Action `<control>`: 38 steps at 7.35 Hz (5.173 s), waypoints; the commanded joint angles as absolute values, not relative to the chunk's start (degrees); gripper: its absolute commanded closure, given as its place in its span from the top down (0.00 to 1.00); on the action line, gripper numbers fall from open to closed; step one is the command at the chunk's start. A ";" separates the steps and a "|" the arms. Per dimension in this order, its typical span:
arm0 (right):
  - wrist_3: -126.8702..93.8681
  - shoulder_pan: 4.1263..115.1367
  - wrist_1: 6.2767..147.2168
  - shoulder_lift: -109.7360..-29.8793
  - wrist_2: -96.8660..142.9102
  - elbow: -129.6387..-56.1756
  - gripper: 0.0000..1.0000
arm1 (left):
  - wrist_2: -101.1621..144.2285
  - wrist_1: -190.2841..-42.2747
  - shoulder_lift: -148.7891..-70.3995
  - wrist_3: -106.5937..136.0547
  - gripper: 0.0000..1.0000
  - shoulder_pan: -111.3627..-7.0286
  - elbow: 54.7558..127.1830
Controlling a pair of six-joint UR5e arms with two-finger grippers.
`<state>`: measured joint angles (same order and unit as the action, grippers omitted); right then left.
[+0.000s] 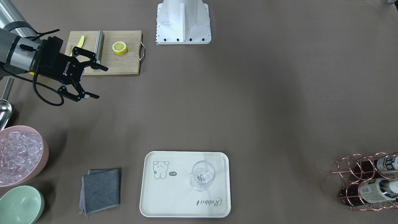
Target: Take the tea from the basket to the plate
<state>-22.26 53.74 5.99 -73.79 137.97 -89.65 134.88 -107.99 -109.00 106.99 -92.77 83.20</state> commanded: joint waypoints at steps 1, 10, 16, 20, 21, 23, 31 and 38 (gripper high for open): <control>-9.21 50.82 -3.60 -71.63 130.36 -89.03 1.00 | 132.39 -111.88 -117.15 120.73 0.98 -90.45 74.09; -12.74 46.49 -5.54 -68.56 127.71 -86.22 0.99 | 125.33 -112.15 -119.27 124.37 0.22 -84.20 72.43; -12.83 45.79 -5.54 -68.29 126.04 -86.04 0.99 | 125.86 -93.07 -120.59 125.15 0.00 -86.58 92.28; -13.53 45.79 -5.89 -68.55 126.04 -86.40 0.99 | 124.98 -72.03 -120.85 143.56 0.00 -69.93 120.09; -13.54 45.79 -5.89 -68.55 126.04 -86.57 0.99 | 121.76 -68.24 -123.63 149.88 0.00 -63.52 124.41; -13.53 45.79 -5.89 -68.55 126.04 -86.57 0.99 | 113.77 -53.85 -138.70 159.92 0.00 -50.51 126.39; -13.45 45.79 -5.98 -68.73 126.04 -86.49 0.99 | 103.97 -58.44 -151.96 163.57 0.00 -35.33 107.58; -13.36 44.83 -5.98 -68.82 124.90 -85.96 0.99 | 102.66 -63.72 -147.75 162.51 0.00 -34.98 107.75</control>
<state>-13.33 45.39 -5.94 -68.67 125.70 -85.99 102.75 -63.66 -147.87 162.56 -34.93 107.38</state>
